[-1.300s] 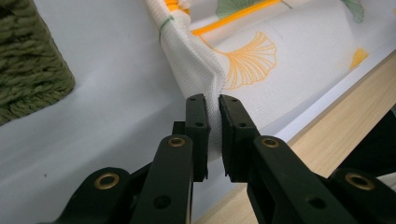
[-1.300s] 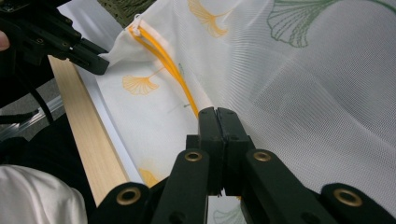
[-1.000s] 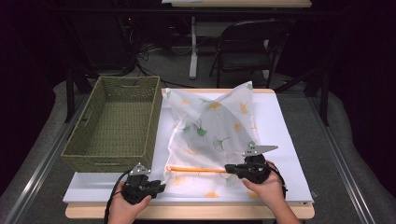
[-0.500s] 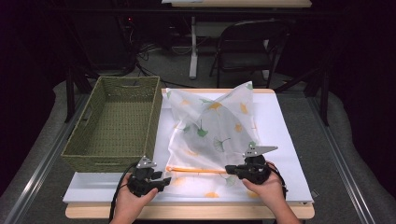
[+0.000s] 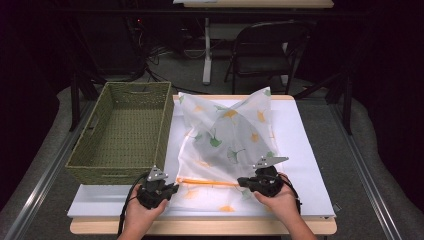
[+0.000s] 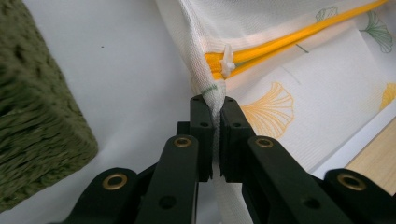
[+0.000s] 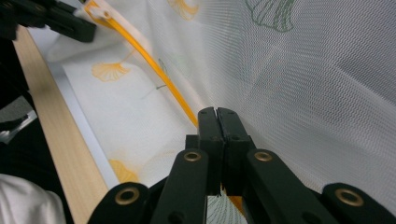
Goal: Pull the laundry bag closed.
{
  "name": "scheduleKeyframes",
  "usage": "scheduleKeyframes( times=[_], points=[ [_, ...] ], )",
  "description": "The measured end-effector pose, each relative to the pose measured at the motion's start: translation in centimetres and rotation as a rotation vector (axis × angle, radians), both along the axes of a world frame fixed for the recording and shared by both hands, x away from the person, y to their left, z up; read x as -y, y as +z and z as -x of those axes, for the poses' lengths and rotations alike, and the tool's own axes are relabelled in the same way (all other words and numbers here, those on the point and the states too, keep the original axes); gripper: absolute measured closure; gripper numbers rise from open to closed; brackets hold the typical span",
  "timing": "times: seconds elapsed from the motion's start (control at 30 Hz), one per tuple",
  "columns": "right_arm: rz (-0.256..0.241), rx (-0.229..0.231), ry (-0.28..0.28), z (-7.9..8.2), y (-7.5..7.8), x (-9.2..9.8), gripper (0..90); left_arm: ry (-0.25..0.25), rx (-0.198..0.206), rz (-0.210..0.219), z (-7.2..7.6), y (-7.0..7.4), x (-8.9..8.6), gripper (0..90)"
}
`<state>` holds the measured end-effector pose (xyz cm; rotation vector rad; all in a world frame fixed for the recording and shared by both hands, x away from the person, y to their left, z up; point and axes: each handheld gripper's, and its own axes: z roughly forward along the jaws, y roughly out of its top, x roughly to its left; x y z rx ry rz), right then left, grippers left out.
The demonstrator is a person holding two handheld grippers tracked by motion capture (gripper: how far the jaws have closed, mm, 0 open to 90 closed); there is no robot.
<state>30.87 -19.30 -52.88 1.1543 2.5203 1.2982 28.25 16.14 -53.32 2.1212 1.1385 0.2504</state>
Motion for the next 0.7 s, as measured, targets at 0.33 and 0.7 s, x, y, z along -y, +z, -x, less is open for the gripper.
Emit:
scheduleKeyframes(
  times=[0.33,0.7],
  points=[
    [0.058,0.004,0.004,-0.5,-0.9,-0.9,86.5,0.016,-0.029,0.04,0.0,0.2,-1.2,88.4],
    [0.038,0.126,0.123,-0.3,1.8,-5.8,66.8,-0.019,-0.032,0.03,0.9,0.9,-1.0,88.7]
  ],
)
